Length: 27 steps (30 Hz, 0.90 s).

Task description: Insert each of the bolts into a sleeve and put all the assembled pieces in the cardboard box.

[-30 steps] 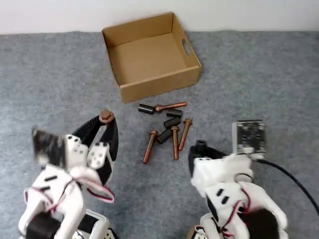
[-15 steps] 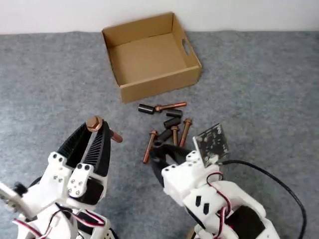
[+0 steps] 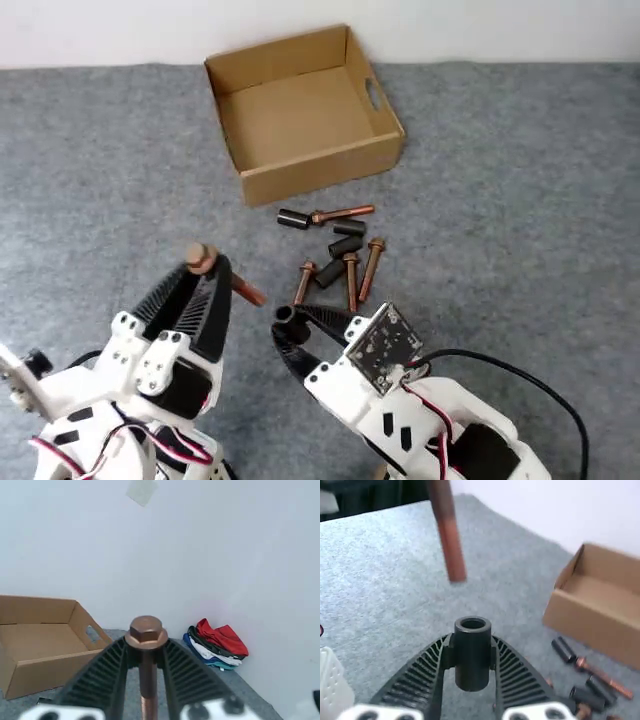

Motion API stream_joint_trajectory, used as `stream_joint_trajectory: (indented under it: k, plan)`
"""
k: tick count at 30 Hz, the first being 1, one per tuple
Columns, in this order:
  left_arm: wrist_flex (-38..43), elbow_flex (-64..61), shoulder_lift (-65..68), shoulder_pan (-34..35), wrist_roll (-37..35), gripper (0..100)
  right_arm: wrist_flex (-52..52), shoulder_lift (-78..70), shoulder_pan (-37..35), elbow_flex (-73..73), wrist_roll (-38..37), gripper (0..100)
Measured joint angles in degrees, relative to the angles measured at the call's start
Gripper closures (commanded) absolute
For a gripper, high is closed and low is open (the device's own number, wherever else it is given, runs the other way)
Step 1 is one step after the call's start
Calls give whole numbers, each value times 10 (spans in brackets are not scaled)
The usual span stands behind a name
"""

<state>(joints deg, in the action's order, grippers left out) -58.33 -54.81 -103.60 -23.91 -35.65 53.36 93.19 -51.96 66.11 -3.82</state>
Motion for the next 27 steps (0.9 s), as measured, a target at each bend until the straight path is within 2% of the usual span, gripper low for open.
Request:
stream_joint_trajectory:
  k: [12, 27]
  plan:
    - [0, -44, -1, -11, 2, 996, -65, -75, -32, 0, -20, 991]
    - [0, -56, -1, -11, 16, 996, -65, -83, -2, 1, -20, 991]
